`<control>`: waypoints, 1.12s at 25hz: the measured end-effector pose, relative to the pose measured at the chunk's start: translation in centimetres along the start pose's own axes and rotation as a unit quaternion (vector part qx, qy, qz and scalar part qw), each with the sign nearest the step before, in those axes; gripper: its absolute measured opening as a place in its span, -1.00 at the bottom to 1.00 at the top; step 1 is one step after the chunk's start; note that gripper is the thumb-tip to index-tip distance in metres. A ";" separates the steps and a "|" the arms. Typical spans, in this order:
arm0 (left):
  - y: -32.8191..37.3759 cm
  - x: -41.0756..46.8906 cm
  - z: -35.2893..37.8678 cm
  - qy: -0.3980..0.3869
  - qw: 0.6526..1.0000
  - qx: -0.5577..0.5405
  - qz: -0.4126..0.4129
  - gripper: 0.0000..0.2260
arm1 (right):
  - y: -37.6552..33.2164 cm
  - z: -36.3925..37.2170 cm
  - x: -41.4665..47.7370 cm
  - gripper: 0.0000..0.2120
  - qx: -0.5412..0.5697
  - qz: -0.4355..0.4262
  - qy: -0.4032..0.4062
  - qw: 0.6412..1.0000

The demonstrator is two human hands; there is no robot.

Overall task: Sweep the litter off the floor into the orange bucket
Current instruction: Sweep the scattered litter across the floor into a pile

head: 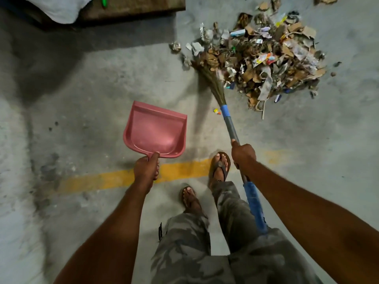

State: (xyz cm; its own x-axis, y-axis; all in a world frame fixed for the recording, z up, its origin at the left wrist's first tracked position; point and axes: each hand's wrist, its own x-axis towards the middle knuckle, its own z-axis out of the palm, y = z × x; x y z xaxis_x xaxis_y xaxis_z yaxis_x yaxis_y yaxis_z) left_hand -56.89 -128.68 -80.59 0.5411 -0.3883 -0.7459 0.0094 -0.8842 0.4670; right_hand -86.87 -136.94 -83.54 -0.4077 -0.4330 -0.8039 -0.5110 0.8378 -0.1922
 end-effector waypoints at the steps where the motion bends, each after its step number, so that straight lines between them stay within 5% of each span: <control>1: 0.8 0.1 -0.2 -0.012 1.000 0.015 0.005 -0.65 | 0.5 -0.7 -0.3 -0.34 -0.008 0.003 0.022 1.000; 6: 5.6 2.4 -0.5 -0.061 0.990 0.106 0.075 -0.55 | 1.3 -3.5 -2.3 -0.27 -0.016 0.003 0.102 0.995; 14: 12.8 5.3 -3.5 -0.142 0.972 0.127 0.134 -0.69 | 0.4 0.0 -8.1 -0.37 0.091 0.013 0.134 0.987; 22: 9.6 17.9 -13.8 -0.029 0.965 0.222 0.135 -0.45 | -11.0 12.2 -7.9 -0.41 -0.037 -0.108 -0.007 0.993; 28: 11.3 22.0 -15.0 -0.025 0.974 0.194 0.119 -0.53 | -21.4 17.4 -1.8 -0.49 0.164 0.021 -0.090 0.982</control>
State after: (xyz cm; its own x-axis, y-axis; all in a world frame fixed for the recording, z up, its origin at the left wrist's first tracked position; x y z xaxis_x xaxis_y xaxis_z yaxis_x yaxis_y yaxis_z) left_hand -32.21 -143.30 -84.62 0.4480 -0.5975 -0.6650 -0.4340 -0.7957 0.4225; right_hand -62.00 -148.35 -87.75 -0.2682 -0.3546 -0.8957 -0.2126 0.9287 -0.3039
